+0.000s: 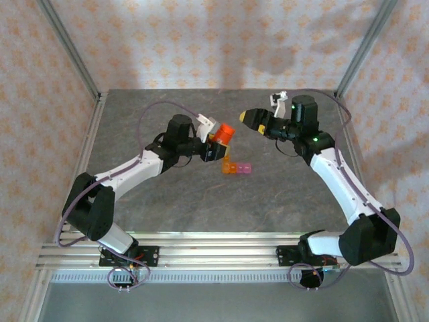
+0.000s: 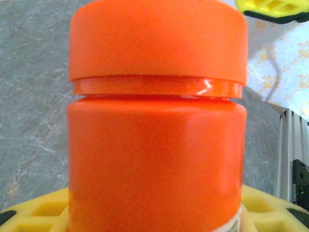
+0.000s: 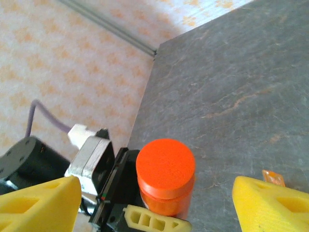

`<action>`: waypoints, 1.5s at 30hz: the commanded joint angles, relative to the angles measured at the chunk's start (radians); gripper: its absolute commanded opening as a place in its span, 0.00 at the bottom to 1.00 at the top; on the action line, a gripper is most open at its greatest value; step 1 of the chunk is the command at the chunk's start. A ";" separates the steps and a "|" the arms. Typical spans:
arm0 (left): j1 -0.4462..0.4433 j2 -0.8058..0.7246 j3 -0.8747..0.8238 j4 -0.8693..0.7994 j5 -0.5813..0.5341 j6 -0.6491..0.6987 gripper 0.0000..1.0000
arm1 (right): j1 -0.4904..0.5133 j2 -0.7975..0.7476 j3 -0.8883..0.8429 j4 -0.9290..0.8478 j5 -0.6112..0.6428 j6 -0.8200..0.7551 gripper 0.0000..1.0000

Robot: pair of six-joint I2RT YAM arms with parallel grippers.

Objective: Sort the pills into containers

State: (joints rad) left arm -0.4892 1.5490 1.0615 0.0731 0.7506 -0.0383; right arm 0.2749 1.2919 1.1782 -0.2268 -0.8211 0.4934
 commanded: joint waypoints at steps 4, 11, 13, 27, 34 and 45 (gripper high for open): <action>0.000 -0.010 0.088 -0.123 -0.022 0.111 0.00 | 0.017 0.044 -0.020 0.005 0.114 0.226 0.81; -0.007 0.003 0.107 -0.153 -0.013 0.124 0.00 | 0.081 0.070 -0.003 0.024 0.147 0.233 0.81; -0.009 0.006 0.108 -0.153 -0.009 0.125 0.00 | 0.097 0.077 0.001 0.031 0.150 0.233 0.81; -0.019 0.023 0.114 -0.149 0.000 0.117 0.00 | 0.170 0.145 0.047 0.060 0.147 0.233 0.75; -0.023 0.025 0.117 -0.146 0.001 0.112 0.00 | 0.181 0.167 0.063 0.062 0.134 0.229 0.61; -0.007 -0.002 0.089 -0.017 0.066 0.001 0.00 | 0.159 0.115 -0.019 0.125 0.091 0.065 0.32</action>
State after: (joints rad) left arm -0.5026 1.5669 1.1378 -0.0628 0.7540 0.0231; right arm 0.4435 1.4521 1.1942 -0.1669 -0.6895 0.6724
